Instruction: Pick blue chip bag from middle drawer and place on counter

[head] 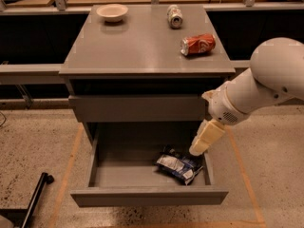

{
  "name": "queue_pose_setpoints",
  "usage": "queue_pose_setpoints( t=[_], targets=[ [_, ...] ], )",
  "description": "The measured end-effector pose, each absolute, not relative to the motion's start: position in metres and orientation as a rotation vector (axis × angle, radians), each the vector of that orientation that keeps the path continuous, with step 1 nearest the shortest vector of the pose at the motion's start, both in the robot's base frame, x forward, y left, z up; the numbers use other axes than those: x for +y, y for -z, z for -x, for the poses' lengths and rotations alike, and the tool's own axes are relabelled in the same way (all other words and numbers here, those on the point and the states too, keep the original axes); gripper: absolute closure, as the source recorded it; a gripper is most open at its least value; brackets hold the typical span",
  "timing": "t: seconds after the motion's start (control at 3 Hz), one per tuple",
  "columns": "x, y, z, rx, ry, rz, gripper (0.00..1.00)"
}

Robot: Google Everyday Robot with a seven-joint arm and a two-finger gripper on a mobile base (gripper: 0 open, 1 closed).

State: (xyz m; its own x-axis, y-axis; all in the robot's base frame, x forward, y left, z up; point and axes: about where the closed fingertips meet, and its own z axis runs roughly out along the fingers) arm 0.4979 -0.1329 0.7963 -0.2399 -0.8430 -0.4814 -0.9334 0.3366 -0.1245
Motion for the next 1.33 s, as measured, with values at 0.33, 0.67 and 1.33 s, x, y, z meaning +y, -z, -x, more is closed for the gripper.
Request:
queue_pose_setpoints(
  t=[0.33,0.67,1.33],
  targets=[
    [-0.129,-0.782,-0.499,2.136,-0.326,1.526,0.0],
    [-0.12,-0.753,-0.507,2.143,-0.405,1.511,0.0],
    [-0.103,-0.688,-0.523,2.176,-0.493,1.504,0.0]
  ],
)
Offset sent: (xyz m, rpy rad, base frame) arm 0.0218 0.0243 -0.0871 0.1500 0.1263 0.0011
